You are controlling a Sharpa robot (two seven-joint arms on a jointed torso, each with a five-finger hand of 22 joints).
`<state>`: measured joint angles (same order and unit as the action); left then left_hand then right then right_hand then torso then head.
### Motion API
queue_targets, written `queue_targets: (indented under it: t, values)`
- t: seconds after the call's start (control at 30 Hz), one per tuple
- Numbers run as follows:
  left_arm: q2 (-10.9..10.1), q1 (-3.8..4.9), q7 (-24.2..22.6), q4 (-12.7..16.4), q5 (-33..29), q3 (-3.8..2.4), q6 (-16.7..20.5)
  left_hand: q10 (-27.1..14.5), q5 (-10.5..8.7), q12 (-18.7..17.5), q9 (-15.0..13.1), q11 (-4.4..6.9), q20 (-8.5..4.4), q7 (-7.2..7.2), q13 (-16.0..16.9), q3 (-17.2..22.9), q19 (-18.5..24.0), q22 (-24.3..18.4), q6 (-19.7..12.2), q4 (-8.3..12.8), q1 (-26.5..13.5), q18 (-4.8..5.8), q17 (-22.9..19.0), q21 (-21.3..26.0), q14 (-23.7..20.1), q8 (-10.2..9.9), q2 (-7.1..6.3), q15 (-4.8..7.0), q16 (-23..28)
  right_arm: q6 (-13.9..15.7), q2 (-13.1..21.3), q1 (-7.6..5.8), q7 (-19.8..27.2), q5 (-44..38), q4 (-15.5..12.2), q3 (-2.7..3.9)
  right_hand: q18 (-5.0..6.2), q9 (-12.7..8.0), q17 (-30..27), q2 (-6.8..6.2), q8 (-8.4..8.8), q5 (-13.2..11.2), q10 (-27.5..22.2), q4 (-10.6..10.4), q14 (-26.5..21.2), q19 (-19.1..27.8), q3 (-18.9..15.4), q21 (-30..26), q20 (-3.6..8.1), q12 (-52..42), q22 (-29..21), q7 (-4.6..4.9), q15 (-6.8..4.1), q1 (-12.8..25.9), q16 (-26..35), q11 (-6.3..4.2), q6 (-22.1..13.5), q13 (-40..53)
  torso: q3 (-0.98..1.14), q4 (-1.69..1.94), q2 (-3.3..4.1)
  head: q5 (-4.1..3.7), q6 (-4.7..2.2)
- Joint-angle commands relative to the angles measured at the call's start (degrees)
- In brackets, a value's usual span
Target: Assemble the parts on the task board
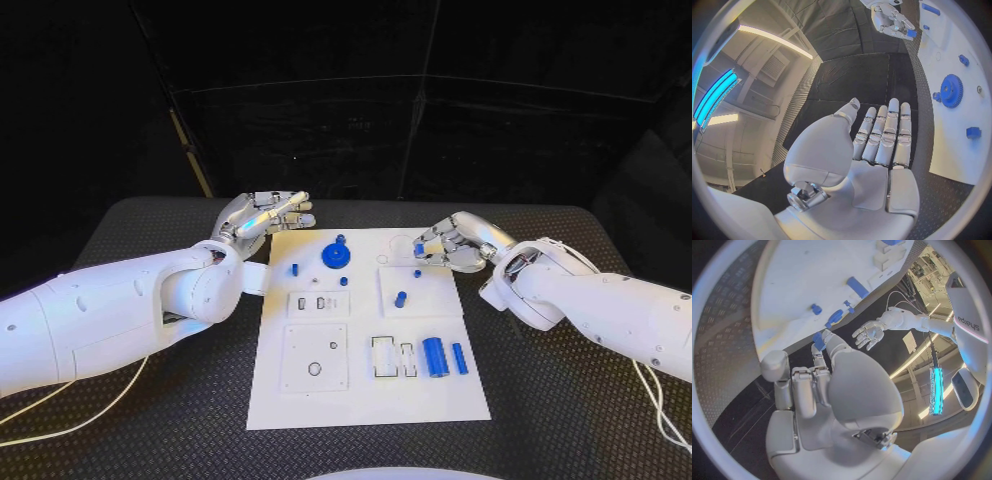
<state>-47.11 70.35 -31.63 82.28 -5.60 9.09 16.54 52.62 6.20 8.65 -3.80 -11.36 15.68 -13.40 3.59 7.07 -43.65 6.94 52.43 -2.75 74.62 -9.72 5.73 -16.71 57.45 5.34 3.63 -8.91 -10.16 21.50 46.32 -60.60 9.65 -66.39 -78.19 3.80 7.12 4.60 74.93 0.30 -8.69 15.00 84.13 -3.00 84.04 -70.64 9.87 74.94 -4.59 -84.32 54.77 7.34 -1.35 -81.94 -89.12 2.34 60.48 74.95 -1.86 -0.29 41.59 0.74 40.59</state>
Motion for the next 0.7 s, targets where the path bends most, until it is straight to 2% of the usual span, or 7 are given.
queue_targets:
  t: [0.03, 0.13, 0.23, 0.37, 0.5, 0.7]
  values:
    - [0.0, 0.07, -0.3, 0.2, 0.3, -0.05, -0.8, 0.4, -0.04, -0.2, 0.1, -0.11, -0.09, -0.91, 0.0, 0.1, -0.5, -0.1, 0.3, 0.3, 0.4, -0.81, -0.1, 0.0, 0.4, -0.2, 0.13, -0.14, 0.2, 2.3, 0.0, -0.11, -7.2, -3.4, -3.7, 0.05, -0.48, 0.1, 12.9, 0.05, 0.18, -0.6, 2.3, 0.2, 5.5, -0.1, 0.2, 0.2, 0.12, 0.3, -0.2, -0.49, -0.49, -0.4, -0.1, -0.3, 1.1, 9.1, -0.07, 0.14, -0.08, 0.46, 0.07]
    - [0.0, 0.06, -0.2, 0.3, 0.3, -0.05, -0.8, 0.4, -0.04, -0.2, 0.1, -0.11, -0.09, -0.9, 0.0, 0.1, -0.5, -0.1, 0.3, 0.3, 0.4, -0.81, -0.1, 0.0, 0.4, -0.2, 0.13, -0.14, 0.2, 2.0, -0.5, -0.11, -11.1, -6.3, -7.0, 0.04, -0.45, 0.1, 12.9, 0.0, 0.28, -1.6, 2.3, 0.3, 5.5, 0.0, 0.4, 0.1, 0.09, 0.4, -0.4, -0.51, -0.48, -0.1, -0.1, -0.3, 1.3, 9.0, -0.03, 0.22, -0.19, 0.83, 0.28]
    - [0.0, 0.06, -0.2, 0.3, 0.3, -0.05, -0.8, 0.4, -0.04, -0.2, 0.1, -0.11, -0.09, -0.89, 0.0, 0.1, -0.5, -0.1, 0.3, 0.3, 0.4, -0.81, -0.1, 0.0, 0.4, -0.2, 0.14, -0.13, 0.2, 1.4, -1.7, 0.03, -15.1, -10.3, -10.0, 0.03, -0.39, 0.1, 12.6, -0.08, 0.31, -2.3, 2.1, 0.4, 5.4, 0.2, 0.4, 0.0, 0.09, 0.8, -0.7, -0.57, -0.49, 0.1, 0.0, -0.33, 1.5, 8.7, -0.01, 0.14, -0.21, 1.2, 0.29]
    - [0.1, 0.07, -0.1, 0.3, 0.3, -0.05, -0.8, 0.5, -0.04, -0.2, 0.0, -0.08, -0.1, -0.86, 0.0, 0.2, -0.5, -0.1, 0.4, 0.3, 0.5, -0.82, -0.1, 0.0, 0.5, -0.2, 0.17, -0.11, 0.2, 0.7, -3.6, 0.7, -19.3, -14.9, -12.7, 0.02, -0.36, 0.1, 12.3, -0.14, 0.3, -2.9, 2.0, 0.4, 5.3, 0.3, 0.5, -0.1, 0.11, 1.0, -0.8, -0.66, -0.53, 0.4, 0.1, -0.4, 1.8, 8.5, -0.1, 0.19, -0.23, 1.59, 0.5]
    - [0.3, 0.07, 0.0, 0.3, 0.3, -0.05, -0.7, 0.5, -0.04, -0.2, 0.0, -0.08, -0.1, -0.86, 0.0, 0.2, -0.5, -0.1, 0.4, 0.3, 0.5, -0.82, -0.1, 0.0, 0.5, -0.2, 0.17, -0.11, 0.2, -0.1, -5.9, 1.13, -22.0, -18.2, -13.5, 0.02, -0.35, 0.1, 12.3, -0.12, 0.29, -3.1, 2.0, 0.3, 5.3, 0.3, 0.5, -0.1, 0.12, 1.0, -0.9, -0.71, -0.56, 0.6, 0.1, -0.44, 2.0, 8.5, -0.12, 0.28, -0.34, 1.97, 0.87]
    - [0.6, 0.08, 0.1, 0.3, 0.3, -0.05, -0.7, 0.5, -0.04, -0.2, 0.0, -0.08, -0.1, -0.86, 0.0, 0.2, -0.5, -0.1, 0.4, 0.3, 0.5, -0.82, -0.1, 0.0, 0.5, -0.2, 0.17, -0.11, 0.2, -0.6, -9.1, 2.03, -24.7, -22.3, -12.9, 0.04, -0.35, 0.1, 12.2, -0.15, 0.35, -3.4, 1.9, 0.2, 5.3, 0.3, 0.5, -0.2, 0.14, 1.1, -0.9, -0.74, -0.59, 0.9, 0.2, -0.47, 2.0, 8.4, -0.11, 0.26, -0.27, 2.55, 0.98]
